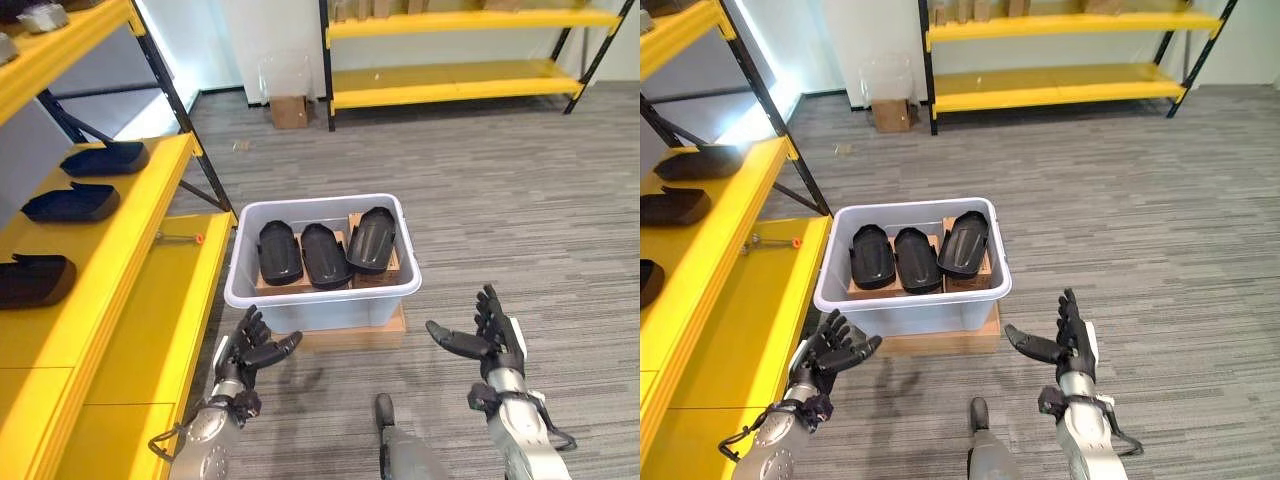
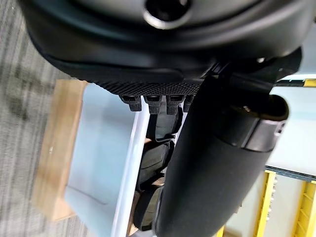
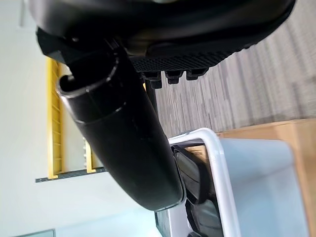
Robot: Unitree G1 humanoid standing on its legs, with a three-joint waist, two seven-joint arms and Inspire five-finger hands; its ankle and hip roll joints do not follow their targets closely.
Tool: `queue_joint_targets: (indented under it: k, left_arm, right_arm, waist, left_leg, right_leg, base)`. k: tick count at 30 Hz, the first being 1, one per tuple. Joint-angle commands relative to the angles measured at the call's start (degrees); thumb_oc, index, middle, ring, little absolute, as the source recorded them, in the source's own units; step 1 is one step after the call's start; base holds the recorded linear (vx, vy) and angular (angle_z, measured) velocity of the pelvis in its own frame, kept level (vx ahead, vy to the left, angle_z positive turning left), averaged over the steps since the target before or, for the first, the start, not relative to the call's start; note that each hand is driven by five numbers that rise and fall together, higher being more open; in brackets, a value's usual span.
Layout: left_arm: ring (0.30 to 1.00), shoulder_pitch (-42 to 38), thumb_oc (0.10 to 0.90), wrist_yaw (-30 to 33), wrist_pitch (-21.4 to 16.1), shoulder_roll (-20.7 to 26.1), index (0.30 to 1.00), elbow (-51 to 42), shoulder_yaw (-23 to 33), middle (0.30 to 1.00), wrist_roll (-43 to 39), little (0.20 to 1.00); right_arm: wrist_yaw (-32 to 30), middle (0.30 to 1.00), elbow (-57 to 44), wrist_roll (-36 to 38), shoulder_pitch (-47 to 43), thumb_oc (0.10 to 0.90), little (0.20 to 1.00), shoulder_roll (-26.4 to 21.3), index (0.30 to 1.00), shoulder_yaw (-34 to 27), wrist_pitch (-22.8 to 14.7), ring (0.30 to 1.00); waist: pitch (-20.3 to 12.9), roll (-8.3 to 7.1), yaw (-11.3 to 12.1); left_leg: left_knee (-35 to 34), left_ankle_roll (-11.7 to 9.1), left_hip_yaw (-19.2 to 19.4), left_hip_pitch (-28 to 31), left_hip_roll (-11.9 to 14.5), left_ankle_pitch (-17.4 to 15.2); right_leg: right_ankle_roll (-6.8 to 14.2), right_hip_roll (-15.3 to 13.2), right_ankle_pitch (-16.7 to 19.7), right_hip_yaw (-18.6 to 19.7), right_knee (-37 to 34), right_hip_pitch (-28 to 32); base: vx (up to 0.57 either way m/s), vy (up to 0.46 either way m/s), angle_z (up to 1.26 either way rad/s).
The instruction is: Move parts from the plastic box to the shelf.
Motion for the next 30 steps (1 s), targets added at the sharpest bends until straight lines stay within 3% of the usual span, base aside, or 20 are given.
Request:
queue_joint_targets:
  k: [1, 11, 30]
  left_arm:
    - [1.000, -4.89, 0.900, -1.53, -4.00, 3.48, 1.000, -7.21, 1.42, 1.000, -0.98, 1.000]
    - [1.000, -5.41, 0.900, -0.33, -2.58, 2.91, 1.000, -9.14, 0.76, 1.000, -1.91, 1.000]
    - [1.000, -3.21, 0.900, -0.52, -2.70, 2.66, 1.000, -10.26, 1.47, 1.000, -2.10, 1.000]
  right_arm:
    - [-0.78, 1.000, -5.61, -1.28, -4.59, 0.900, 1.000, -0.99, 1.000, -0.47, -5.52, 1.000]
    - [-0.67, 1.000, -6.45, -1.15, -4.40, 0.900, 1.000, -2.07, 1.000, -0.27, -3.64, 1.000]
    - [-0.83, 1.000, -8.73, -0.46, -1.36, 0.900, 1.000, -2.28, 1.000, -2.06, -4.06, 1.000]
  waist:
    - [-1.87, -1.82, -2.10]
    - [-1.26, -1.39, -2.90]
    - [-1.40, -1.56, -3.45]
  left_leg:
    - [-1.72, 4.49, -2.96, 0.14, -5.26, -1.54]
    - [-1.05, 3.80, -1.02, -0.96, -3.69, -1.00]
    - [-1.89, 3.16, 0.24, -0.77, -3.12, -0.51]
  right_leg:
    - [9.25, -3.57, -2.10, -0.16, -0.78, -2.04]
    - [7.63, -2.31, -5.48, -1.87, 6.65, -5.24]
    - [7.69, -2.54, -5.94, -2.49, 7.59, -5.99]
  base:
    - [0.21, -0.064, -0.22]
    - [0.11, -0.004, 0.00]
    - [0.02, 0.002, 0.01]
